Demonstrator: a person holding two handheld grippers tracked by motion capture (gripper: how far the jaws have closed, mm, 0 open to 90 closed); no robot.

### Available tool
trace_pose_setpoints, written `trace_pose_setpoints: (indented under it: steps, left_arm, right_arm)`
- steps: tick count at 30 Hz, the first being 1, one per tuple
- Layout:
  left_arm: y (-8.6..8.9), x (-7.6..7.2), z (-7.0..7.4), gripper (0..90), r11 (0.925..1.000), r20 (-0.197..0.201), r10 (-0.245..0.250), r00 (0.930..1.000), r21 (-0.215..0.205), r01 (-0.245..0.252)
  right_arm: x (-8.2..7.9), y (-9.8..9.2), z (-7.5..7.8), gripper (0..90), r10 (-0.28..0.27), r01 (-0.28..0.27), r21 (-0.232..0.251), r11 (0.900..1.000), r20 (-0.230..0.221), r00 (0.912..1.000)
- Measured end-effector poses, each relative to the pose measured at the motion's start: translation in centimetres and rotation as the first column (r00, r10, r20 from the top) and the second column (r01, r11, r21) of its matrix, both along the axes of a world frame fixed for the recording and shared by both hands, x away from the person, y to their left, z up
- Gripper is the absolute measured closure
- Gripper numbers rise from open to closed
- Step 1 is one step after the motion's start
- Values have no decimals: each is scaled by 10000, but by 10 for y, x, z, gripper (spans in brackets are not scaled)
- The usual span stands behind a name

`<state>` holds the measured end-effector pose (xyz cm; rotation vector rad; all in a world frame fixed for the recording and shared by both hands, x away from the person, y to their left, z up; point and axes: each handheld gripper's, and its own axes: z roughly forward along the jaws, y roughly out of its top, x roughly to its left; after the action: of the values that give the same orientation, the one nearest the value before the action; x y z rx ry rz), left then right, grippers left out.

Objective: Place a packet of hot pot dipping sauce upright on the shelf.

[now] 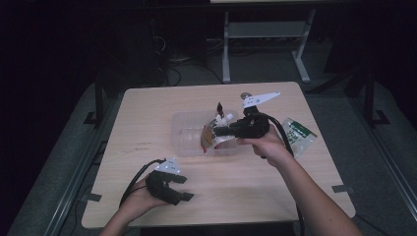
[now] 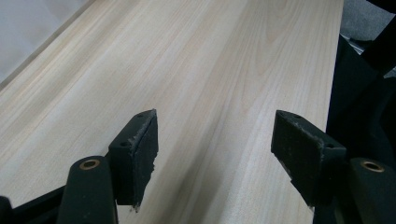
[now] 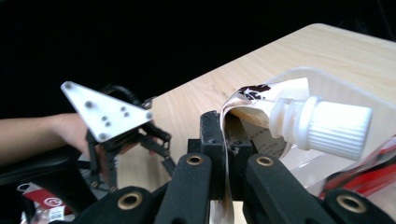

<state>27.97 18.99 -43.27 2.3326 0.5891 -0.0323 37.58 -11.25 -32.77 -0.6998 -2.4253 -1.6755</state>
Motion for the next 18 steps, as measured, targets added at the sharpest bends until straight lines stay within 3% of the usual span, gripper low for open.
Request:
trace_pose_setpoints:
  steps: [18]
  left_arm:
    - [0, 0, -1, 316, 10000, -57, -58, 10000, -10, 58]
  right_arm:
    - [35, 8, -6, 897, -637, 627, -432, 9971, -217, 9977]
